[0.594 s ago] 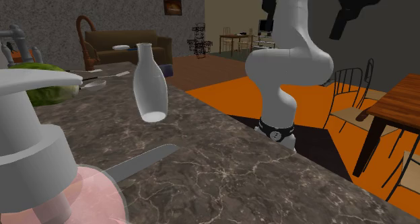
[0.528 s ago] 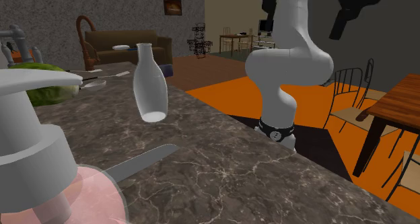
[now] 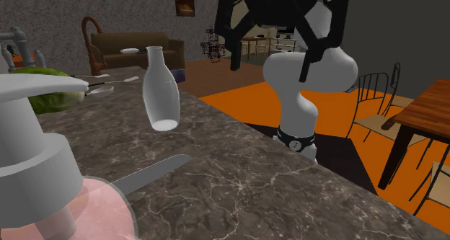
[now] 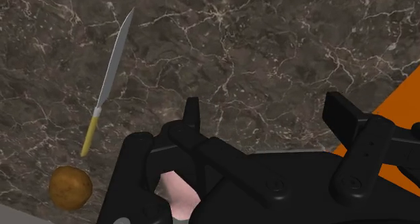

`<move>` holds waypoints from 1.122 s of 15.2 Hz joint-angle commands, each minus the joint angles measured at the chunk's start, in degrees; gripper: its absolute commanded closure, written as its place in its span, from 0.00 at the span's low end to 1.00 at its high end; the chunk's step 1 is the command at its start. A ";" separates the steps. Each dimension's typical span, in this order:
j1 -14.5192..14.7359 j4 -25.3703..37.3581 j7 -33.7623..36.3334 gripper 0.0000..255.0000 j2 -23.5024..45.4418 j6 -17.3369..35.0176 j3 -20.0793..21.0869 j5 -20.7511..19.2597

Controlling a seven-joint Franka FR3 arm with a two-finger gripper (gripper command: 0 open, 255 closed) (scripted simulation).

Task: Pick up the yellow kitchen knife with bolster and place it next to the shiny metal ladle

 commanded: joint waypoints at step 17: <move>-8.43 8.03 -2.98 0.00 29.50 18.28 -15.47 4.56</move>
